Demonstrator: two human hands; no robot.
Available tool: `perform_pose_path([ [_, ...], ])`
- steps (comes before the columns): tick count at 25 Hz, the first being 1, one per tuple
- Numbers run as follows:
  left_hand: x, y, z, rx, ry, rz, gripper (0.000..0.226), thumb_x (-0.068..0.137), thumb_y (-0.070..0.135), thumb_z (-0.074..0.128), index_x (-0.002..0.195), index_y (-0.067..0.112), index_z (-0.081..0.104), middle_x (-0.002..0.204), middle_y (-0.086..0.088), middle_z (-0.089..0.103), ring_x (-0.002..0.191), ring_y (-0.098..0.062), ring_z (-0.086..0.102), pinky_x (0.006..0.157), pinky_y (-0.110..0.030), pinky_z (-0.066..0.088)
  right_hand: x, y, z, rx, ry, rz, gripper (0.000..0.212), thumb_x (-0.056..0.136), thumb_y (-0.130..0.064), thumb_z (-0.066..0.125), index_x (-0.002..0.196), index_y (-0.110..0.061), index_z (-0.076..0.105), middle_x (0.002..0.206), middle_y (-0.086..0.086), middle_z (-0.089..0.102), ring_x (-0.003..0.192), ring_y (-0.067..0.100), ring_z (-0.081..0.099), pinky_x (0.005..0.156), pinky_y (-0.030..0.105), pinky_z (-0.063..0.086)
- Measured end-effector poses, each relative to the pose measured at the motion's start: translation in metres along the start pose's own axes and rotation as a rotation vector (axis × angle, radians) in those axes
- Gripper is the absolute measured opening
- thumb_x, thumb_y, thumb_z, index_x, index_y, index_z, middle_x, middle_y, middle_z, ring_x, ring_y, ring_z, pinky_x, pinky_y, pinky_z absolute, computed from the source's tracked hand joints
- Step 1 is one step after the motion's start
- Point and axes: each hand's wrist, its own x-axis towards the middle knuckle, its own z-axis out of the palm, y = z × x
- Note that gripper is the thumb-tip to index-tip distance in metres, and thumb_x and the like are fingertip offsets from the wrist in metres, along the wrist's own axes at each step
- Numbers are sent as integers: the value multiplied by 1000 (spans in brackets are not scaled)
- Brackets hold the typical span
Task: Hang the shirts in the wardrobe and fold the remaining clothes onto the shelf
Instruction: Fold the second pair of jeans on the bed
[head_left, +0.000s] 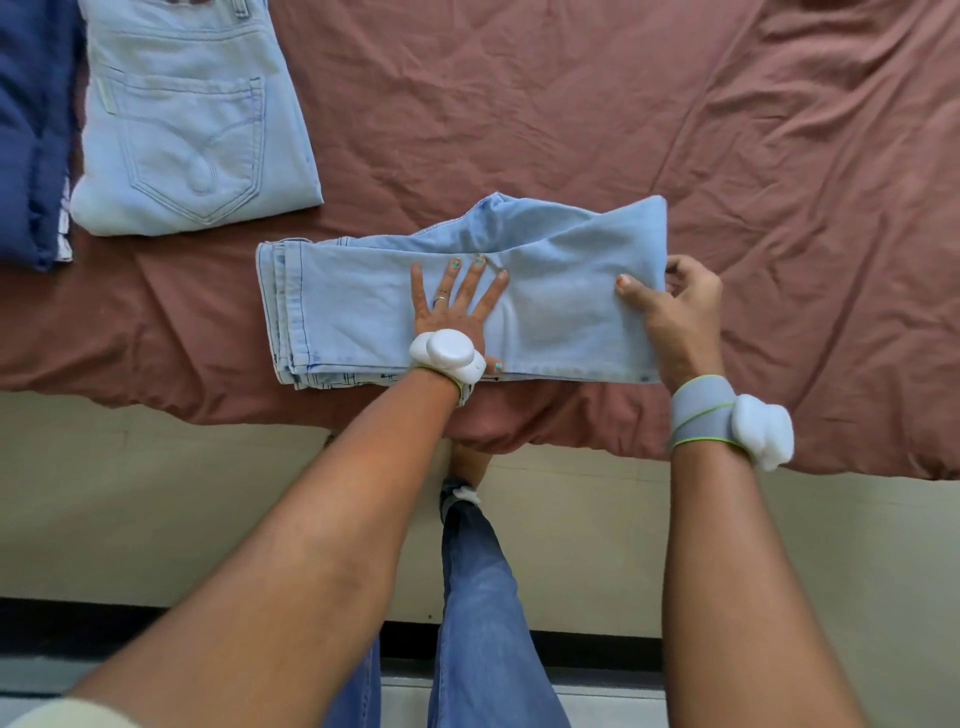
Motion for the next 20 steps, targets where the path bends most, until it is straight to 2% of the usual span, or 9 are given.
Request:
perform_pose_path([
  [3, 2, -11, -15, -195, -55, 54, 109, 72, 70, 61, 152, 37, -7, 162, 7, -8, 149, -20, -9, 104, -70, -13, -17, -44, 19, 77, -266, -57, 27, 65, -4, 76, 86, -10, 60, 81, 12, 66, 74, 20, 61, 68, 35, 53],
  [5, -2, -31, -31, -733, -73, 70, 86, 78, 55, 65, 151, 31, 26, 157, 5, 28, 146, -14, 22, 115, -63, -2, -27, -70, 46, 38, -336, -123, 25, 60, -11, 71, 78, -19, 54, 76, 7, 59, 71, 17, 54, 65, 35, 48],
  [6, -7, -49, -35, -1091, -40, 48, 69, 83, 45, 65, 144, 24, 42, 144, 2, 49, 134, -15, 44, 118, -54, 18, -33, -82, 67, -11, -346, -156, 24, 59, -16, 69, 74, -23, 51, 73, 1, 56, 68, 14, 51, 64, 34, 46],
  [8, -24, -83, -41, -1592, 0, -134, 39, 93, 29, 60, 130, 17, 58, 111, 0, 70, 100, -16, 66, 91, -32, 53, -49, -101, 109, -214, -352, -205, 24, 63, -25, 68, 78, -24, 51, 73, -6, 55, 68, 13, 52, 67, 33, 45],
  [10, -43, -113, -40, -1828, -55, -385, 31, 98, 41, 48, 112, 19, 64, 86, 3, 72, 79, -16, 68, 69, -32, 56, -71, -113, 155, -486, -318, -285, 28, 76, -29, 66, 97, -18, 51, 90, 1, 62, 90, 24, 60, 78, 37, 44],
  [14, -61, -174, -30, -1972, 42, -815, 61, 96, 62, 25, 79, 15, 60, 43, 6, 57, 33, -7, 50, 40, -21, 48, -116, -107, 247, -752, -271, -331, 42, 86, -28, 55, 121, -10, 42, 115, 15, 61, 105, 37, 59, 86, 44, 42],
  [17, -65, -206, -17, -1918, -20, -809, 64, 83, 77, 39, 70, 17, 59, 47, 4, 49, 40, -9, 42, 45, -16, 41, -138, -87, 294, -763, -415, -427, 35, 88, -14, 49, 122, -8, 46, 113, 16, 60, 103, 38, 58, 83, 43, 40],
  [19, -62, -213, -8, -1823, -35, -745, 51, 82, 66, 57, 67, 18, 58, 54, 3, 52, 48, -12, 48, 53, -21, 42, -137, -76, 298, -478, -596, -360, 32, 87, -13, 46, 114, -2, 58, 107, 22, 65, 100, 40, 60, 82, 43, 40],
  [20, -60, -213, -3, -1765, 4, -710, 44, 85, 57, 61, 66, 17, 59, 57, 1, 54, 50, -13, 49, 55, -24, 43, -132, -70, 291, -337, -592, -321, 35, 85, -15, 44, 110, -2, 64, 105, 20, 68, 100, 38, 62, 84, 41, 43],
])
